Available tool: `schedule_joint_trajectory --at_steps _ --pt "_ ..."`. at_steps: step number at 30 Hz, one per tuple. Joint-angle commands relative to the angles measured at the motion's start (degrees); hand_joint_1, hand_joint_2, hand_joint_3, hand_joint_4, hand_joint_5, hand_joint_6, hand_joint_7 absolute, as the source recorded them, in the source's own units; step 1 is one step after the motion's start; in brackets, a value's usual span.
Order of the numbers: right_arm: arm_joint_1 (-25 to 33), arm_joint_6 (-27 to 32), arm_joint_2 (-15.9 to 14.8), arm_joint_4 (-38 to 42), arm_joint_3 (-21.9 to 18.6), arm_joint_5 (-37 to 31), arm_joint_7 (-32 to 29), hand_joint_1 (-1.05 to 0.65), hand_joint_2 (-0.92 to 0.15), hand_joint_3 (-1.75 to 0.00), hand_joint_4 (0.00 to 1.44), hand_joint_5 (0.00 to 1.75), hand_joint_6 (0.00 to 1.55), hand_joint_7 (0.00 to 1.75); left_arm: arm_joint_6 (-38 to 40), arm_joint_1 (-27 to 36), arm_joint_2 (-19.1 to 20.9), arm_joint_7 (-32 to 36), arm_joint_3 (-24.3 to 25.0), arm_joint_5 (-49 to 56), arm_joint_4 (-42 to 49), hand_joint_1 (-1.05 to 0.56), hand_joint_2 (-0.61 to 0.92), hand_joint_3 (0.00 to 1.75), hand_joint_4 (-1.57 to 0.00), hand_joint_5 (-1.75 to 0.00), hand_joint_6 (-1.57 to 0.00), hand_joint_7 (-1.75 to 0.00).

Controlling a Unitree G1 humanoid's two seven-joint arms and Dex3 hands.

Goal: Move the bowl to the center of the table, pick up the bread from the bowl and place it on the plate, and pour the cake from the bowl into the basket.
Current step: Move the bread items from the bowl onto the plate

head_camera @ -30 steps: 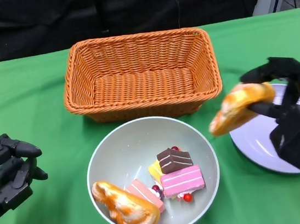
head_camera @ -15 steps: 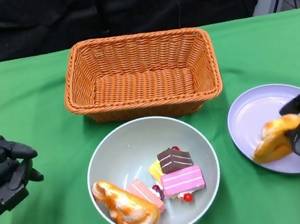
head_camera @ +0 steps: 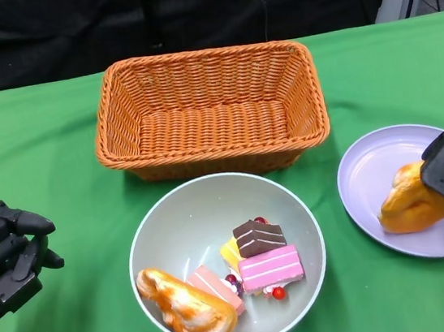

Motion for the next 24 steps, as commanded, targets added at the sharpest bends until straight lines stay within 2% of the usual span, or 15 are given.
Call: schedule_joint_trajectory --at_steps 1,3,4,6,7,9,10,11,13,16,20,24 --pt "-0.88 -0.63 -1.13 2.33 0.40 -0.49 -2.46 -0.27 -0.92 -0.09 0.75 1.31 0.97 0.39 -0.49 0.27 1.14 -0.20 0.25 0.13 -0.43 0.01 0.76 0.72 -0.68 -1.56 -0.77 -1.20" --pt "-1.09 -0.93 -1.16 2.97 0.84 -0.58 -3.26 -0.28 -0.92 -0.07 0.76 1.14 0.99 0.19 -0.53 0.31 1.23 -0.16 0.20 0.29 -0.43 0.01 0.76 0.72 -0.68 -1.56 -0.77 -1.21" --pt "-1.15 -0.73 -1.27 3.03 1.26 -0.92 -3.40 -0.29 -0.92 -0.07 0.75 1.04 0.94 0.12 -0.62 0.33 1.28 -0.19 0.14 0.40 -0.41 0.01 0.76 0.72 -0.67 -1.57 -0.76 -1.21" --pt "-1.24 -0.17 -1.56 3.02 1.99 -1.47 -3.28 -0.32 -0.92 -0.07 0.81 0.69 0.85 0.03 -0.67 0.34 1.33 -0.25 0.11 0.46 -0.38 0.01 0.76 0.72 -0.66 -1.57 -0.75 -1.22" --pt "-1.18 0.09 -2.42 2.78 2.99 -2.20 -2.17 -0.33 -0.92 -0.08 0.77 0.60 0.79 0.02 -0.65 0.28 1.29 -0.35 0.16 0.33 -0.26 0.01 0.76 0.72 -0.66 -1.57 -0.75 -1.22" --pt "-0.88 0.78 -3.53 2.06 4.23 -2.84 -0.28 -0.36 -0.92 -0.09 0.63 0.27 0.58 0.00 -0.30 0.25 1.16 -0.53 0.27 -0.07 -0.29 0.01 0.76 0.71 -0.67 -1.57 -0.75 -1.22" --pt "-0.76 1.03 -3.78 1.76 4.49 -2.91 0.24 -0.36 -0.92 -0.09 0.59 0.20 0.53 0.00 -0.21 0.24 1.13 -0.59 0.28 -0.17 -0.30 0.01 0.76 0.71 -0.67 -1.57 -0.75 -1.22" --pt "-0.42 1.36 -3.82 1.10 4.40 -2.41 0.93 -0.37 -0.92 -0.09 0.56 0.16 0.50 0.00 -0.33 0.21 1.14 -0.58 0.27 -0.12 -0.20 0.01 0.76 0.71 -0.67 -1.57 -0.75 -1.22" --pt "0.07 1.79 -3.95 0.12 4.31 -1.71 2.02 -0.38 -0.92 -0.08 0.37 0.04 0.33 0.00 -0.49 0.15 1.18 -0.50 0.26 0.01 0.01 0.01 0.77 0.70 -0.68 -1.57 -0.76 -1.22" --pt "0.78 1.59 -4.23 -0.89 4.03 -0.95 3.26 -0.41 -0.92 -0.08 0.22 0.00 0.19 0.00 -0.72 0.19 1.18 -0.58 0.19 0.10 0.06 0.00 0.76 0.70 -0.68 -1.56 -0.76 -1.22" --pt "1.39 0.79 -4.31 -1.37 3.86 -0.32 3.29 -0.43 -0.92 -0.07 0.10 0.00 0.11 0.00 -0.58 0.20 1.15 -0.68 0.19 -0.02 0.00 0.00 0.77 0.70 -0.68 -1.56 -0.76 -1.21" --pt "2.48 -3.55 -4.19 -1.14 3.28 1.50 2.10 -0.45 -0.92 -0.05 0.02 0.00 0.03 0.00 -0.60 -0.01 1.06 -0.80 0.29 -0.21 0.47 0.01 0.76 0.70 -0.68 -1.55 -0.76 -1.19"
